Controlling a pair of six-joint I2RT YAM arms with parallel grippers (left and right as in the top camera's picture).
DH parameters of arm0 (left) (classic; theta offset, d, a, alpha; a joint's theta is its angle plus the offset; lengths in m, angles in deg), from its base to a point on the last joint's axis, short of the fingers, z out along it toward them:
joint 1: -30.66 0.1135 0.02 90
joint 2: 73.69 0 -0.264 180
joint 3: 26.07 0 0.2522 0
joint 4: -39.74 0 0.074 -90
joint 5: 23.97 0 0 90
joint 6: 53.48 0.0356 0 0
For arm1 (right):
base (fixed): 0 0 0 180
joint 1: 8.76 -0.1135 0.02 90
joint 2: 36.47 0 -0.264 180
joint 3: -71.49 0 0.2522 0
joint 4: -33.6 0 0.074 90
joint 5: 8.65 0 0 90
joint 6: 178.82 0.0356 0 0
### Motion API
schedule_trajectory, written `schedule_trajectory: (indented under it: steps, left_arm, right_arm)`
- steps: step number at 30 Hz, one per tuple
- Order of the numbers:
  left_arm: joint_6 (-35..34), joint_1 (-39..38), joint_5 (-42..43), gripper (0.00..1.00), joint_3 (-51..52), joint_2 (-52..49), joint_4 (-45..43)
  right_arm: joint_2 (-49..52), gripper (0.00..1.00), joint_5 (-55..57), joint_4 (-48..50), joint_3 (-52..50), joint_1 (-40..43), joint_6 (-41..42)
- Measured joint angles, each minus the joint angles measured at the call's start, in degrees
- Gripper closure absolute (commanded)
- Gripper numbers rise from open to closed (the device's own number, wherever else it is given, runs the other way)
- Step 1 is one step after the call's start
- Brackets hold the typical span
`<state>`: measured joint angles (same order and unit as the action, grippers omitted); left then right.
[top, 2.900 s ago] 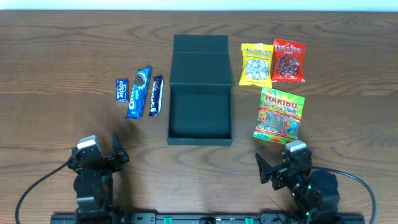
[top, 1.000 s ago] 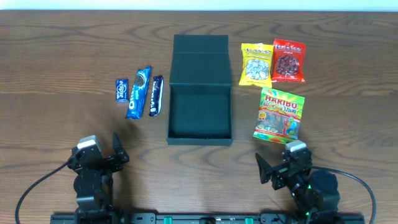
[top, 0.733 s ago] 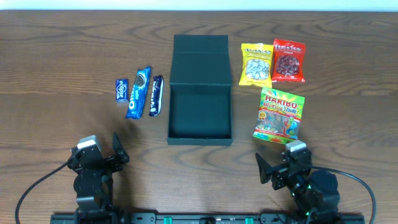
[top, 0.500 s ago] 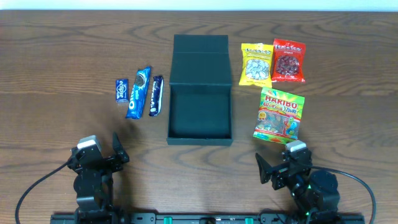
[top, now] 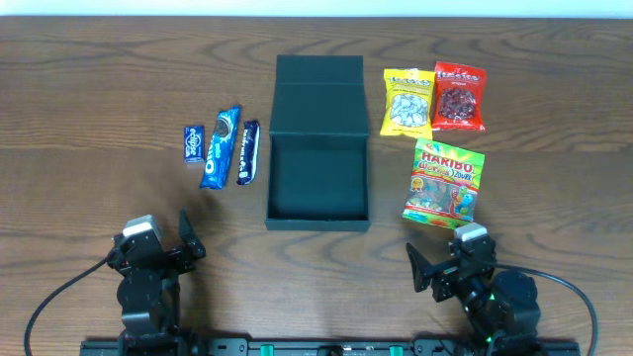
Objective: Pack container
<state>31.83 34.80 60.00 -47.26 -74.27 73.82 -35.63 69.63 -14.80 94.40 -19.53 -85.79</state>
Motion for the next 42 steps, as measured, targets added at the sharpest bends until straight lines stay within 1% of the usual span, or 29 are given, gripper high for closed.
schedule_trajectory:
  steps: [39,42]
  left_arm:
    - [0.0,0.0,0.0,0.05,0.0,0.0,0.0]
    - [0.0,0.0,0.0,0.05,0.0,0.0,0.0]
  right_arm:
    - [0.0,0.01,0.1,0.0,0.0,0.0,0.0]
    - [0.0,0.01,-0.2,0.0,0.0,0.0,1.7]
